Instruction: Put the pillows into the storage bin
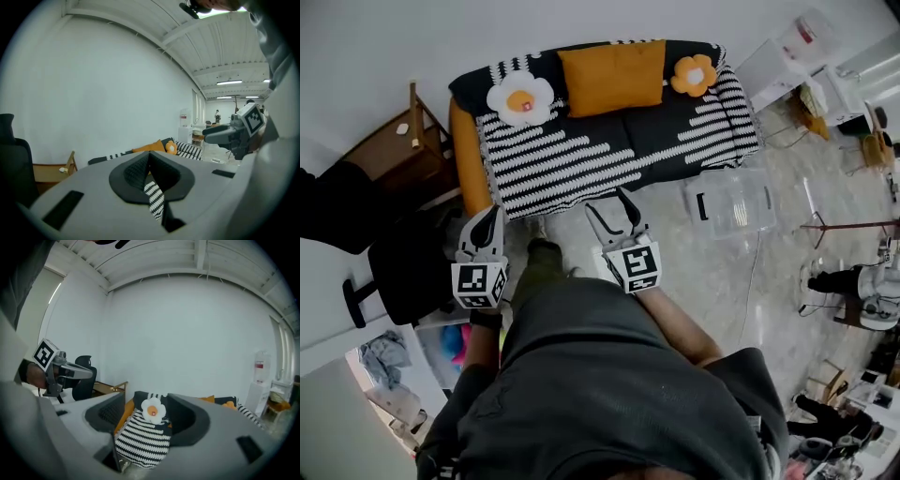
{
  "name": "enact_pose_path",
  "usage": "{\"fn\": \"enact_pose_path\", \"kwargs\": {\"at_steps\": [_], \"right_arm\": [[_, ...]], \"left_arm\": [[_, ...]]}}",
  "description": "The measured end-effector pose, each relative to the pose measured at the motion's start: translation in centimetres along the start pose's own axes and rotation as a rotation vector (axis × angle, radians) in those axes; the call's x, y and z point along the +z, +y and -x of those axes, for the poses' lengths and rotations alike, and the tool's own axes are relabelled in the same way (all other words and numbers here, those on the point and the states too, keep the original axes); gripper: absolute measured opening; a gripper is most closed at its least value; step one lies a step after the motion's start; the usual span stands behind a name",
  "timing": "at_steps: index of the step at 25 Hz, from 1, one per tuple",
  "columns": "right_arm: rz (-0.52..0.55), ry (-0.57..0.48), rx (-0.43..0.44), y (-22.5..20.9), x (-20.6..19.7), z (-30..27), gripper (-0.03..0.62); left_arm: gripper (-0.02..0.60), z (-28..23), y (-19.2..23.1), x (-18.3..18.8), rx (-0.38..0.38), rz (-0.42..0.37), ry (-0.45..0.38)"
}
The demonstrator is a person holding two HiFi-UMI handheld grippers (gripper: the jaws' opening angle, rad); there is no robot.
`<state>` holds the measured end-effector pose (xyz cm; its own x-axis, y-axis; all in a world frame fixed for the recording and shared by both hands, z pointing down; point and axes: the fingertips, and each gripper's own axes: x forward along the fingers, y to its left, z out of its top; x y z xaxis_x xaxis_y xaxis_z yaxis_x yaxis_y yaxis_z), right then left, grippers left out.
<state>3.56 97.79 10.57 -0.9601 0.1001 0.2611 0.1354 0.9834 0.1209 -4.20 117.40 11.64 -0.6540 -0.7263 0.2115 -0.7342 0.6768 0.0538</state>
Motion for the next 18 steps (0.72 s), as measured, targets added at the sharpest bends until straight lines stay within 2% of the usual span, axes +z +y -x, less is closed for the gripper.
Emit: {"fn": "enact_pose_path", "kwargs": {"at_steps": [8, 18], "right_arm": [[0.014, 0.06, -0.007, -2.9, 0.4, -8.0, 0.281], [0.015, 0.124, 0.018, -4.6, 2.6, -21.2, 0.281]], "left_arm": [[0.003, -8.3, 5.1, 0.2, -0.032, 0.029, 0.03], [0.003, -18.1, 13.7, 1.5, -0.063, 0.058, 0.076]]}}
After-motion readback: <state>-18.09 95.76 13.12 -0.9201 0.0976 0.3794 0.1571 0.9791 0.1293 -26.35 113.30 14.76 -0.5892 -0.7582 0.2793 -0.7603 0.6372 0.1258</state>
